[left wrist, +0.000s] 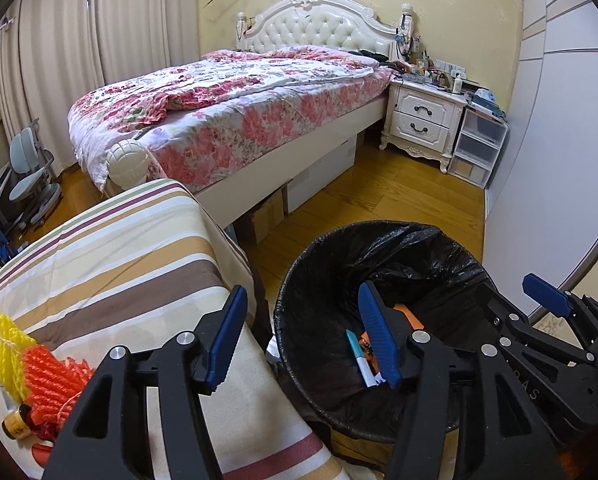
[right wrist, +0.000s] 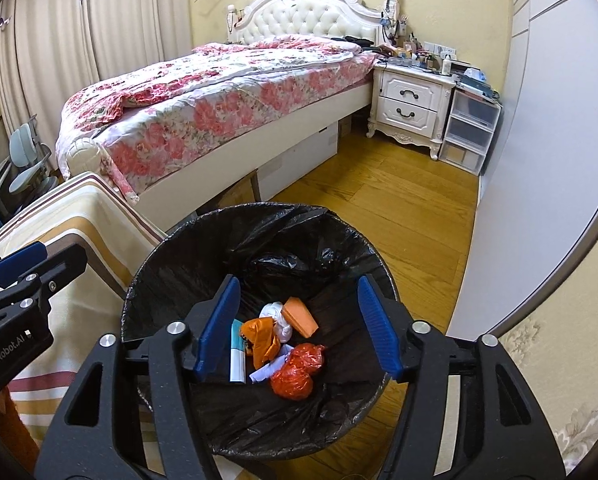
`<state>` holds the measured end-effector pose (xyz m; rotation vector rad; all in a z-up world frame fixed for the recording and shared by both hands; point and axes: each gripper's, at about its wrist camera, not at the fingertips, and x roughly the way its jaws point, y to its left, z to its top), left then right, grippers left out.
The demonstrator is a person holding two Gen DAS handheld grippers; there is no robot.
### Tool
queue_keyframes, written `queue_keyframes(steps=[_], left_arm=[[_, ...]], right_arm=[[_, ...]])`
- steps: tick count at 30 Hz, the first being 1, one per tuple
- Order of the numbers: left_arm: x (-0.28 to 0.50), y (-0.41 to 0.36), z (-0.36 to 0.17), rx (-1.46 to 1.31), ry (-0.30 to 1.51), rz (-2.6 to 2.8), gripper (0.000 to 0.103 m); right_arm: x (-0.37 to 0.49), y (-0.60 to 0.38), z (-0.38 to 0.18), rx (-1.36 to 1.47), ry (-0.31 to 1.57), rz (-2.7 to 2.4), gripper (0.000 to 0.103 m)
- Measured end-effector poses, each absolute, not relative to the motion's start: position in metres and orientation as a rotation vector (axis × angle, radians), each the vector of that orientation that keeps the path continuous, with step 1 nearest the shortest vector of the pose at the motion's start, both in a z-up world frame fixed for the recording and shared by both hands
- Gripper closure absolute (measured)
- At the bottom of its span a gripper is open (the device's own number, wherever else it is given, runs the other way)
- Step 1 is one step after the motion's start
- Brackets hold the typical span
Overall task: Collect trash
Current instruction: 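Open the right gripper dropping the cloth while the left gripper drops the pen, then move both grippers back over the mesh nets on the bedspread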
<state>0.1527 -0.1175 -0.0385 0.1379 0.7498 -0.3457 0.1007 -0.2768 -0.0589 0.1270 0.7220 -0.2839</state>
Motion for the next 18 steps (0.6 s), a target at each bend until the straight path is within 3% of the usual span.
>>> queue_keyframes(steps=[2, 7, 18], left_arm=[[0.150, -0.114, -0.035, 0.130, 0.744, -0.338, 0.036], [0.140, -0.099, -0.025, 0.116, 0.732, -0.311, 0.033], [0.111, -0.039, -0.013, 0.087, 0.727, -0.202, 0.032]], right_arm=[[0.097, -0.275, -0.057, 0.126, 0.718, -0.282, 0.040], [0.085, -0.264, -0.050, 0.122, 0.710, -0.274, 0.034], [0.065, -0.221, -0.039, 0.125, 0.696, -0.179, 0.033]])
